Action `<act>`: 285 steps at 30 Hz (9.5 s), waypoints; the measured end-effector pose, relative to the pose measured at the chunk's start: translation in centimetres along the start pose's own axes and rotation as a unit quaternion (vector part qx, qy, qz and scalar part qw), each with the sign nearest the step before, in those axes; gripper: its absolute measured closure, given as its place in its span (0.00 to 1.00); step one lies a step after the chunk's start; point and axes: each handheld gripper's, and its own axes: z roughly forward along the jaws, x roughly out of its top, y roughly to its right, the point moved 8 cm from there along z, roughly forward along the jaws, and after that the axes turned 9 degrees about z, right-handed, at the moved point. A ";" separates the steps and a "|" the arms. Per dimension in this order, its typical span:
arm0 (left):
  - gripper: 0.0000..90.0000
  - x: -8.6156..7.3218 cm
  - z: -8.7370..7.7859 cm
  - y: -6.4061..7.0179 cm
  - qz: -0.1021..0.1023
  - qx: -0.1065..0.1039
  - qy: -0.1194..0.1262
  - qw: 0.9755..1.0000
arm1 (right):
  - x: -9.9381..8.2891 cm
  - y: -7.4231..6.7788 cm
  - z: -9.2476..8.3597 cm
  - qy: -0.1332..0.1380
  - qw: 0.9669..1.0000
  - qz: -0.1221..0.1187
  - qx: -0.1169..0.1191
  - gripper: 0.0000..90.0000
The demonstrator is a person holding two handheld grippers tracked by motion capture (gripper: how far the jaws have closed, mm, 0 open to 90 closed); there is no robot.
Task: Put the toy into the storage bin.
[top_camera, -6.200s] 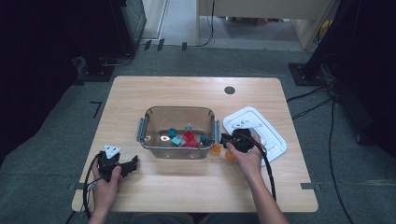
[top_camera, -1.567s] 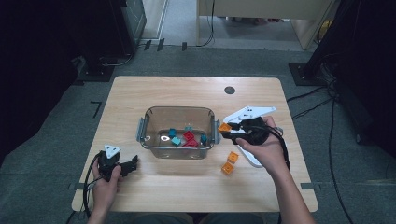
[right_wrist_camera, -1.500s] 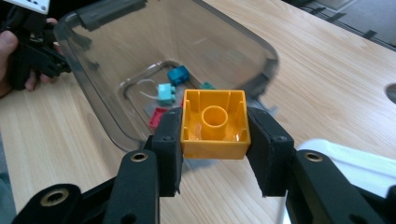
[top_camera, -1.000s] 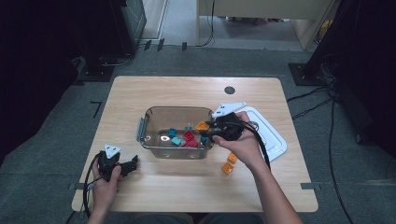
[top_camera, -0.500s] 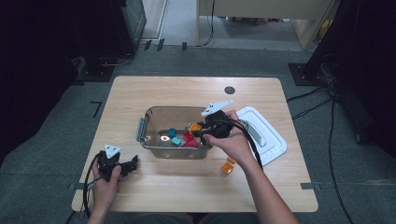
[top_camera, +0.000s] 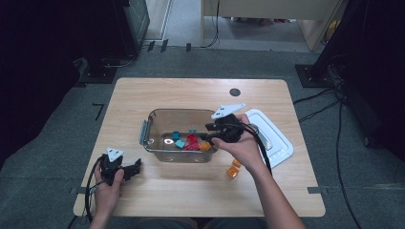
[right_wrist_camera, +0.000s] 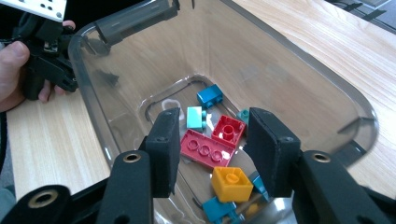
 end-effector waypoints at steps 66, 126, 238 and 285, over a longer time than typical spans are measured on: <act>0.12 0.0 0.0 0.0 0.000 0.000 -0.001 1.000 | -17.4 3.2 -0.6 -0.052 0.996 0.063 -0.047 0.57; 0.12 0.0 0.0 0.0 -0.001 0.000 0.000 1.000 | -5.1 4.4 -7.8 0.022 0.997 0.046 -0.057 0.67; 0.12 0.0 0.0 0.0 0.000 0.000 0.000 1.000 | -3.0 3.0 -3.4 0.012 0.998 0.044 -0.050 0.27; 0.12 0.0 0.0 0.0 0.000 0.000 -0.001 1.000 | -14.9 6.5 -0.7 -0.046 0.995 0.070 -0.060 0.46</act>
